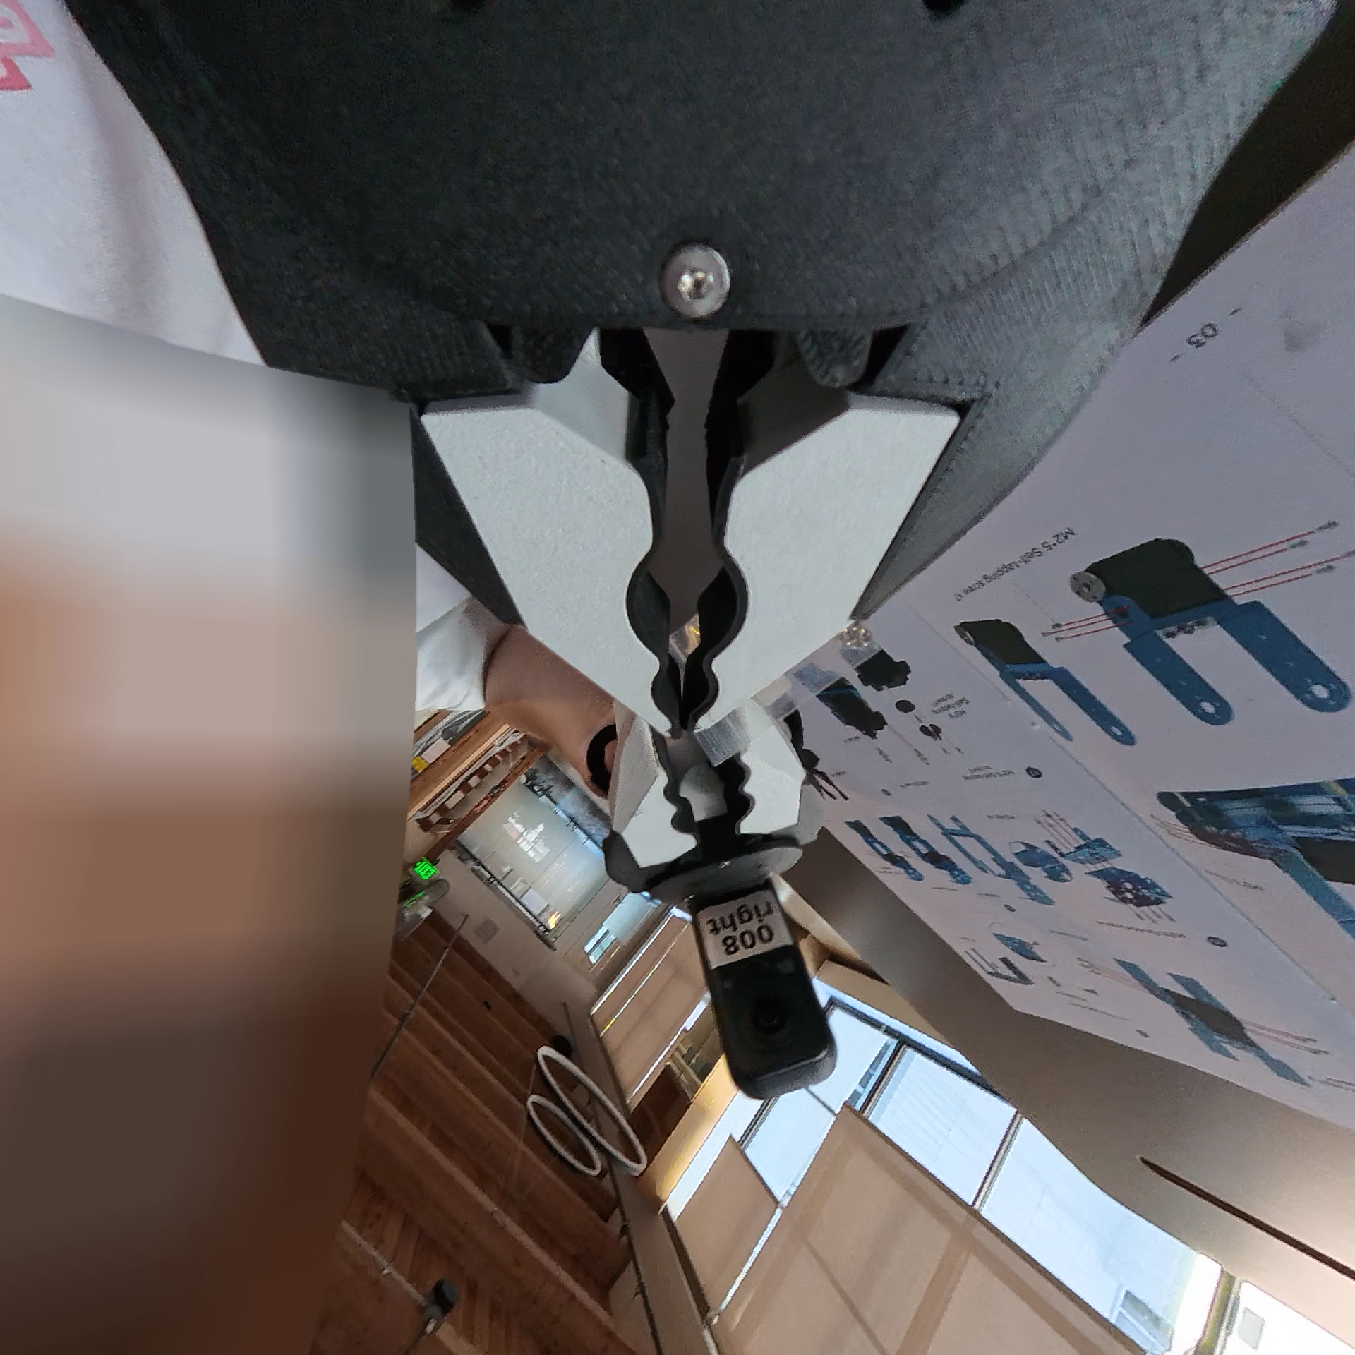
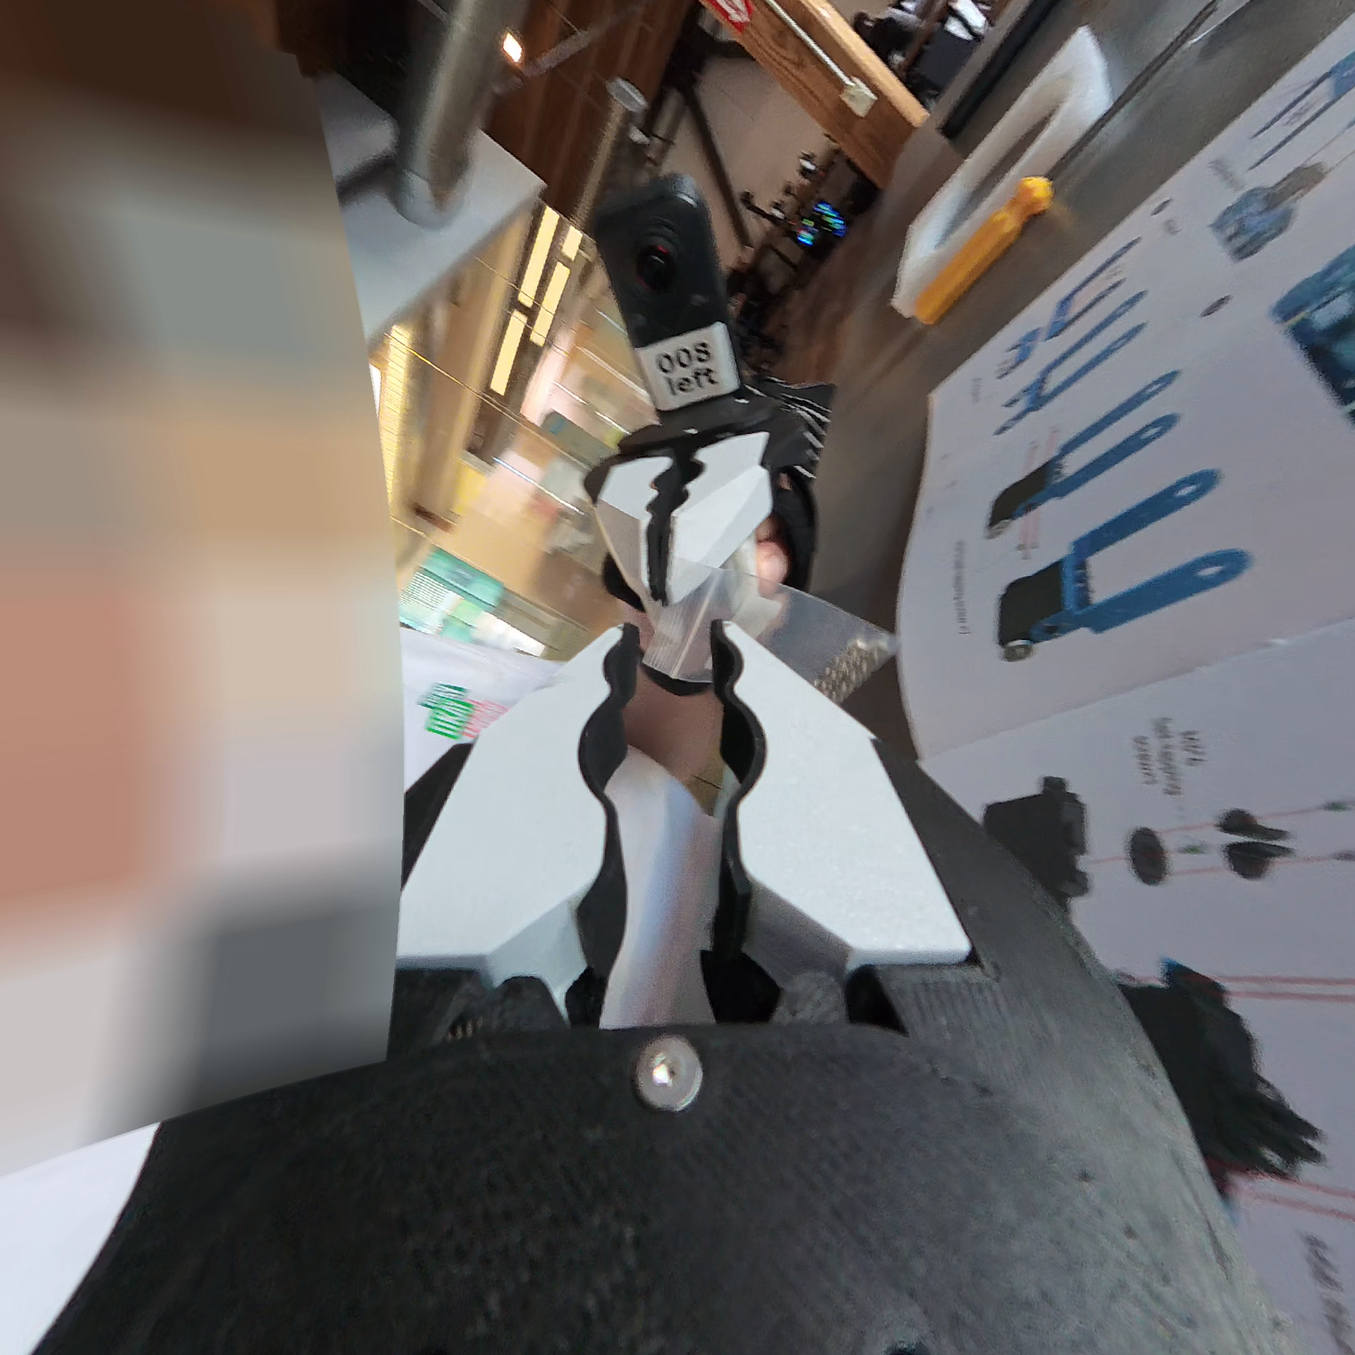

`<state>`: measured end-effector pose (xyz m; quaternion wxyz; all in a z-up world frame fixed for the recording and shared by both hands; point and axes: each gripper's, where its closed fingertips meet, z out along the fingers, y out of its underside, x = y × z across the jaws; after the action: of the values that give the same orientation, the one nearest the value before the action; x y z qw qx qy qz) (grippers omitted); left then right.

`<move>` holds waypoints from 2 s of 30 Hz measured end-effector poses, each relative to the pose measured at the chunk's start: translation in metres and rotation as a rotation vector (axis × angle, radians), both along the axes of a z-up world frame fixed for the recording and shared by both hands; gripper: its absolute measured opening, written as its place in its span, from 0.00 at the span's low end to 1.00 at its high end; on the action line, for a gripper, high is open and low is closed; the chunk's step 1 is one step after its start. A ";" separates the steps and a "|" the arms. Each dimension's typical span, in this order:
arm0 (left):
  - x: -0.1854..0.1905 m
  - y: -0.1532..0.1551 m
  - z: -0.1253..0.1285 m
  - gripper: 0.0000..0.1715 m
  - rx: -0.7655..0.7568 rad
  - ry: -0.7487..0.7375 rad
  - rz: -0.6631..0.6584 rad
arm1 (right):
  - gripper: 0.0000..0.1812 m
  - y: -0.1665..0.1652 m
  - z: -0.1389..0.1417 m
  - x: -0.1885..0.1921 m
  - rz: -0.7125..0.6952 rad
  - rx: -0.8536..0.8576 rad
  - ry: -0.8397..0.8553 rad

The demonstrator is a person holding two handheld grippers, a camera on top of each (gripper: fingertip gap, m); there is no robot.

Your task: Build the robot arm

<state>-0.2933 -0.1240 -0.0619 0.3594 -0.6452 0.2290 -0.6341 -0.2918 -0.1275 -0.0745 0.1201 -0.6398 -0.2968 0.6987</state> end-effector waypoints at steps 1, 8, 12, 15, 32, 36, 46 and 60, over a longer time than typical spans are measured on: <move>0.001 0.000 -0.002 0.00 -0.006 0.013 0.000 | 0.11 0.002 -0.002 0.001 -0.010 0.035 -0.026; 0.006 0.006 -0.017 0.00 -0.053 0.110 0.035 | 0.05 0.006 -0.006 0.008 -0.032 0.037 -0.073; -0.001 0.009 -0.016 0.00 -0.094 0.079 0.057 | 0.07 0.000 -0.014 0.008 -0.001 0.116 -0.107; -0.018 0.010 -0.012 0.00 -0.087 0.091 0.117 | 0.17 -0.011 -0.026 0.003 0.037 0.397 -0.177; -0.074 0.013 -0.036 0.00 0.058 0.258 0.333 | 0.09 -0.006 -0.074 -0.031 0.029 1.305 -0.551; -0.076 0.011 -0.038 0.00 0.049 0.214 0.326 | 0.00 -0.005 -0.076 -0.031 -0.007 1.420 -0.603; -0.091 -0.003 -0.025 0.03 -0.075 -0.017 0.229 | 0.00 -0.007 -0.012 -0.048 -0.239 1.300 -0.380; -0.104 0.000 -0.022 0.10 -0.337 -0.149 0.019 | 0.00 0.016 -0.002 -0.075 -0.383 0.663 -0.138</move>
<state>-0.3974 -0.1245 -0.0843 0.2682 -0.6498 0.0861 -0.7060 -0.3667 -0.1115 -0.0767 0.4282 -0.6557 -0.3891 0.4851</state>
